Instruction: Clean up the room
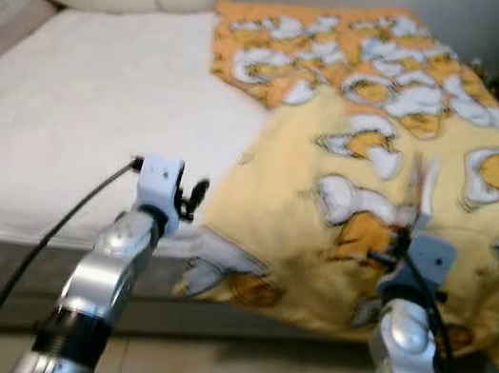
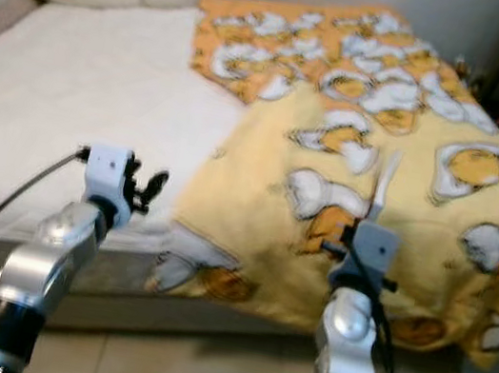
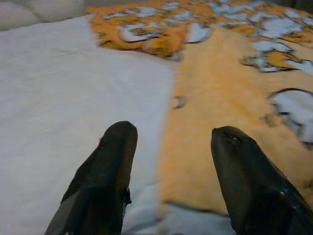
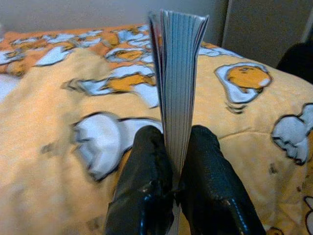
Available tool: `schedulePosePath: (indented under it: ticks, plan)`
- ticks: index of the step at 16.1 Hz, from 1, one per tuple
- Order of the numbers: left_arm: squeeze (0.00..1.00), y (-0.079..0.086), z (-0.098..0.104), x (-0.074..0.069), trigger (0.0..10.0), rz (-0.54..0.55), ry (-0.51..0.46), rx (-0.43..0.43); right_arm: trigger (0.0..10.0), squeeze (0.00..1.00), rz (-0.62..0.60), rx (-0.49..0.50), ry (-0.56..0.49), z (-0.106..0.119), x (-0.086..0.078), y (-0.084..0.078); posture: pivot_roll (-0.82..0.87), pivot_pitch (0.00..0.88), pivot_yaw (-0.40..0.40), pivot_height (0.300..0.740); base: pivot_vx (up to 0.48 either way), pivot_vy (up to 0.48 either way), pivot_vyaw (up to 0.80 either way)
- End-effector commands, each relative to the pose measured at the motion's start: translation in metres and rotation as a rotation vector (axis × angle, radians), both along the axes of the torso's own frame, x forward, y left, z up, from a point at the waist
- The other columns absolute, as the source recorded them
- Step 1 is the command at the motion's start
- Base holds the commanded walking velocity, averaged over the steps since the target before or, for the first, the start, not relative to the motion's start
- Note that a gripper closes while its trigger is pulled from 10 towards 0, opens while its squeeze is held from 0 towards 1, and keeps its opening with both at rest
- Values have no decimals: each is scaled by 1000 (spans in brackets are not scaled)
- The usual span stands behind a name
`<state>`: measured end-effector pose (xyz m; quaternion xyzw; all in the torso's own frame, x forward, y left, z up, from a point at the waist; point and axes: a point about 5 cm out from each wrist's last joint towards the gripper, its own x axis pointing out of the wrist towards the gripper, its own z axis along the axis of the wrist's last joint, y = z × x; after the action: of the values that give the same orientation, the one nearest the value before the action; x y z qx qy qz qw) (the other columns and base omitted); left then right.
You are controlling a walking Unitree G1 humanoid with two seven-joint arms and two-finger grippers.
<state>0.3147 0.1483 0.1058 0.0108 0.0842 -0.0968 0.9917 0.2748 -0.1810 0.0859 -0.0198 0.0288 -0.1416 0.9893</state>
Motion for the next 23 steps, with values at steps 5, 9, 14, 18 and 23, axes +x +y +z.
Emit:
schedulePosePath:
  ticks: [5,9,14,18,23]
  plan:
    - [0,12,-1,-1,10000,60,4,8,10000,0,105,-15,-71,17,12,19,-44,0,57,740,0,480,0]
    - [0,11,-3,-4,10000,88,2,0,10000,0,140,-29,-66,18,14,19,-33,0,14,740,0,480,0]
    - [0,5,-4,-5,10000,103,-1,-10,10000,0,165,-37,-63,19,18,21,-31,0,-7,740,0,480,0]
    - [0,5,-5,-6,10000,104,1,-11,10000,0,170,-37,-64,19,19,21,-30,0,-5,740,0,480,0]
    - [0,9,-9,-10,10000,109,16,11,10000,0,158,-2,-44,13,15,21,-29,0,-1,740,0,146,0]
